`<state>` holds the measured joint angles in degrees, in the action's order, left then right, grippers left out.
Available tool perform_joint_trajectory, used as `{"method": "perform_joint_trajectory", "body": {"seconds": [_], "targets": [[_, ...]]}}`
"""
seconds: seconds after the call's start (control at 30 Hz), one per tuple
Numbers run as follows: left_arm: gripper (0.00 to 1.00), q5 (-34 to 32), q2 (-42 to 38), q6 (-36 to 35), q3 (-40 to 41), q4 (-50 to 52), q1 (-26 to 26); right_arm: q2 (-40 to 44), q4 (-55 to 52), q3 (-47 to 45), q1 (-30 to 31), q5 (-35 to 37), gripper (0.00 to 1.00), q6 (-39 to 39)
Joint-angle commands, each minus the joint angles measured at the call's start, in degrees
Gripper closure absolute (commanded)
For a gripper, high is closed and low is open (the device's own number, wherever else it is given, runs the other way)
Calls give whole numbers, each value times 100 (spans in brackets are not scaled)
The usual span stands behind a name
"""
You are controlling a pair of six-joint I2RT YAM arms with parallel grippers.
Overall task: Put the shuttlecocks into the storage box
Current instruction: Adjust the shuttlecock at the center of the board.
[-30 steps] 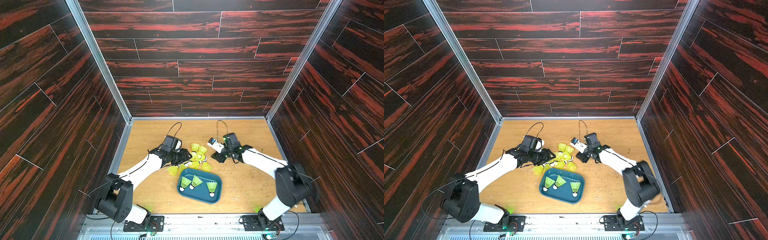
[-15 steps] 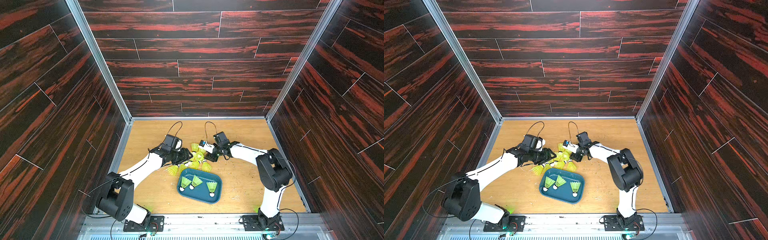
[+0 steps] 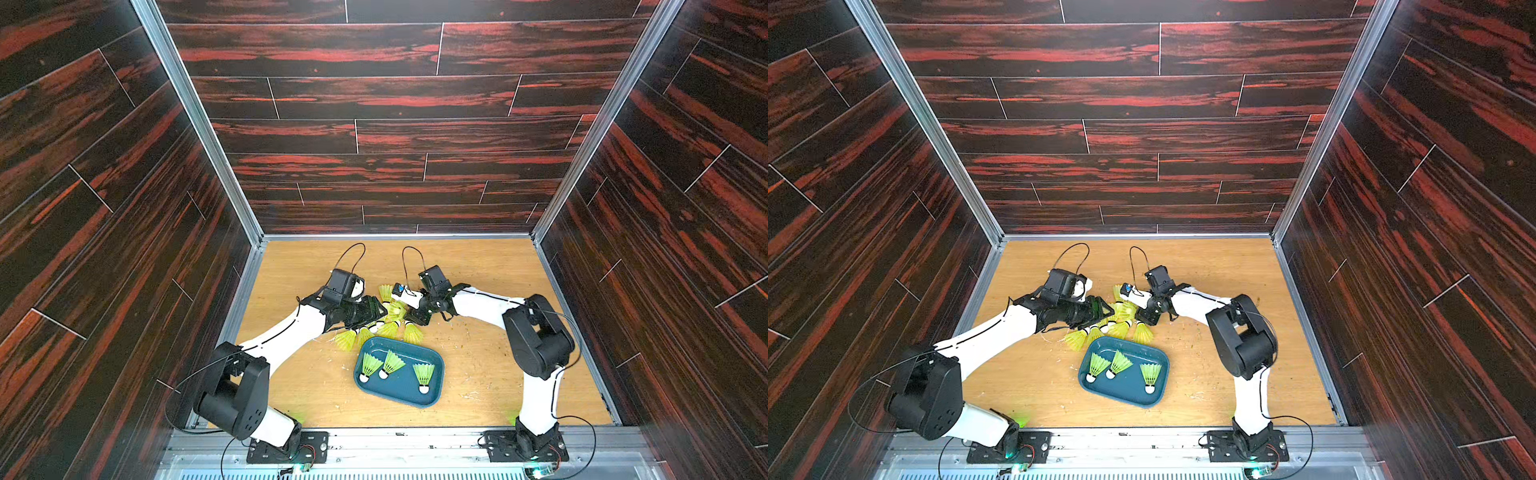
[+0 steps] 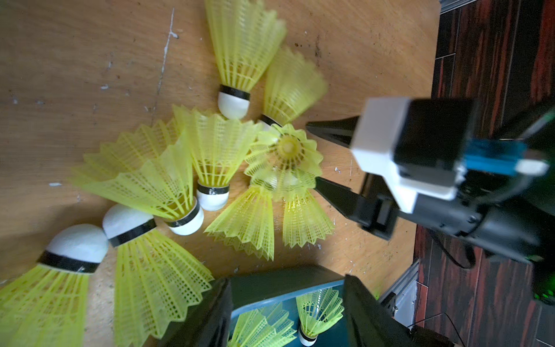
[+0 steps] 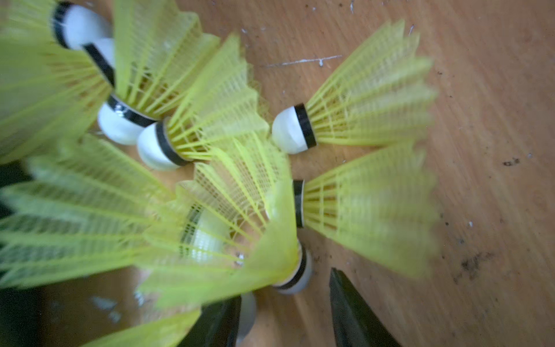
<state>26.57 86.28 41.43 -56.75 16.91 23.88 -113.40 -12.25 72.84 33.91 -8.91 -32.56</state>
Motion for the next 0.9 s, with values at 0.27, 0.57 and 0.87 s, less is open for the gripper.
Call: {"method": "perform_joint_trajectory", "body": {"seconds": [0.27, 0.57, 0.87], "targets": [[38, 47, -169, 5, 40, -63, -51, -313, -15, 349, 80, 309, 43, 248], [38, -10, -327, -47, 84, 118, -76, -289, 196, 209, 245, 191, 36, -269], [38, -83, -602, -101, 187, 337, -129, -287, 356, 309, 335, -65, 33, -560]]}}
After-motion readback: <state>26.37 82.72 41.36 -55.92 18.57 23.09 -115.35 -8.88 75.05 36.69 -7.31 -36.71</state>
